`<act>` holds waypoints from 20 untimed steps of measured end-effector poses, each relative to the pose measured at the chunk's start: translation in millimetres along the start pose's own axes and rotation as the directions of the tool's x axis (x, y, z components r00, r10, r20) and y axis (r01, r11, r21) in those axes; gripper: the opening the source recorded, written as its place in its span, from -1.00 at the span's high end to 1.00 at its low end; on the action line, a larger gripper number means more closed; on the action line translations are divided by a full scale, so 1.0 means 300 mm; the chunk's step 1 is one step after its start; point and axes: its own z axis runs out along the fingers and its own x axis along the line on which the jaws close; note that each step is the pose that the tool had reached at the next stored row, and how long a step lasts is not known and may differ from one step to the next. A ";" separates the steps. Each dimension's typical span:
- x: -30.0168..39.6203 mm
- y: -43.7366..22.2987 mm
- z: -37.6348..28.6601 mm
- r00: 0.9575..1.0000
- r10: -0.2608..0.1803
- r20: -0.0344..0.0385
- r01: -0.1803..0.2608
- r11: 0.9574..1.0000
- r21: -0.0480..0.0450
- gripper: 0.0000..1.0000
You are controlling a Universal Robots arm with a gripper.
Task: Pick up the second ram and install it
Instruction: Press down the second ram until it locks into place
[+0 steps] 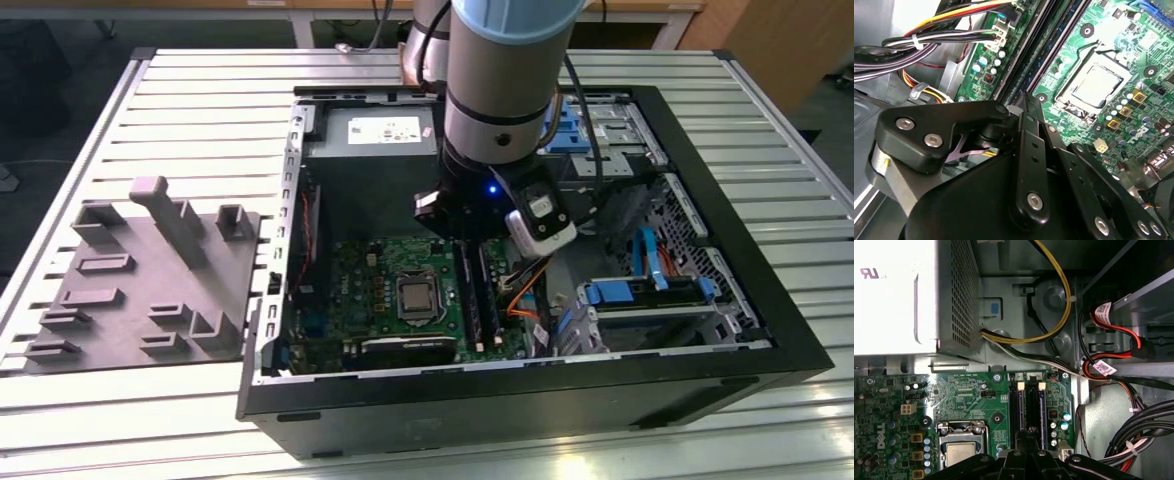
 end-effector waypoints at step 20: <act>-0.001 -0.021 -0.001 1.000 0.000 0.000 0.000 1.000 0.000 0.79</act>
